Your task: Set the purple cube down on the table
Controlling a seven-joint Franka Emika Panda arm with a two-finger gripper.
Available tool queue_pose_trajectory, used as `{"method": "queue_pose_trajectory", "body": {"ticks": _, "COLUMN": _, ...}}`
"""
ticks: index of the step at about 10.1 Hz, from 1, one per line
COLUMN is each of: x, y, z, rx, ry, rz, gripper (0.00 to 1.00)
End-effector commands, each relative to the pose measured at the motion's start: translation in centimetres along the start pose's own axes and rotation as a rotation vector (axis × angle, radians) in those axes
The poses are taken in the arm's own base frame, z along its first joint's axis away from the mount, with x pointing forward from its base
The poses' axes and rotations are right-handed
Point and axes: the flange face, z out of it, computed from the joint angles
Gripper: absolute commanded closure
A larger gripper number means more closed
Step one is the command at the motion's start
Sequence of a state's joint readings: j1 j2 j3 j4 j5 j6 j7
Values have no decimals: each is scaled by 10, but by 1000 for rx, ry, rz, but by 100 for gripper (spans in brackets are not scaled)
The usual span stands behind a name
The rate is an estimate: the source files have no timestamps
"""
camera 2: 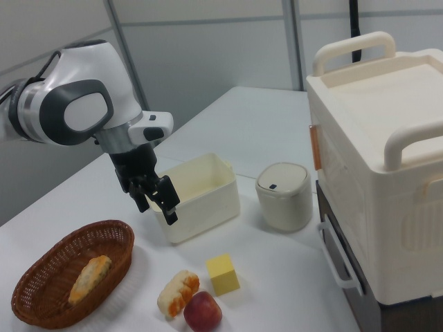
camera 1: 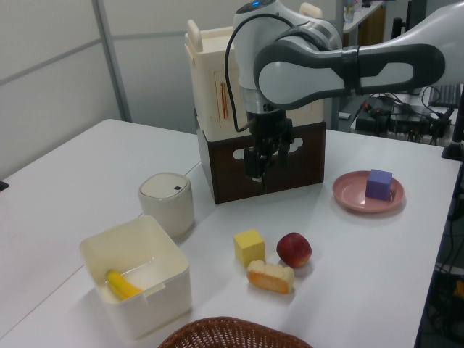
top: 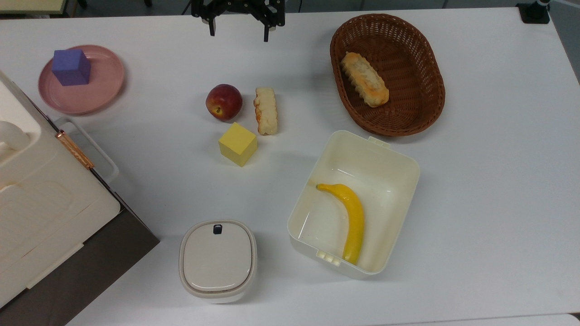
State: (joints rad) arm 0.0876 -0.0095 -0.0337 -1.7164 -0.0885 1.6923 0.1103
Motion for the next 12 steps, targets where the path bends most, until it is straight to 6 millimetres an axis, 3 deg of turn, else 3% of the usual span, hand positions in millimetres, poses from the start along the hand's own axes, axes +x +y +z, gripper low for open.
{"method": "queue_pose_trajectory", "body": {"ticks": 1, "x": -6, "y": 5, "z": 0, "rx": 19, "ry": -16, "rz": 6, "gripper": 0}}
{"method": "queue_pose_trajectory", "body": {"ticks": 3, "x": -5, "y": 21, "z": 0, "rx": 18, "ry": -13, "rz": 24, "gripper": 0}}
{"method": "queue_pose_trajectory", "body": {"ticks": 5, "x": -4, "y": 53, "z": -1, "rx": 21, "ry": -9, "rz": -9, "gripper": 0}}
{"method": "queue_pose_trajectory", "body": {"ticks": 7, "x": -7, "y": 119, "z": 9, "rx": 20, "ry": -18, "rz": 35, "gripper": 0}}
{"method": "queue_pose_trajectory", "body": {"ticks": 8, "x": -13, "y": 155, "z": 13, "rx": 23, "ry": -23, "rz": -42, "gripper": 0}}
{"method": "queue_pose_trajectory", "body": {"ticks": 12, "x": -52, "y": 279, "z": 69, "rx": 30, "ry": -57, "rz": -140, "gripper": 0}}
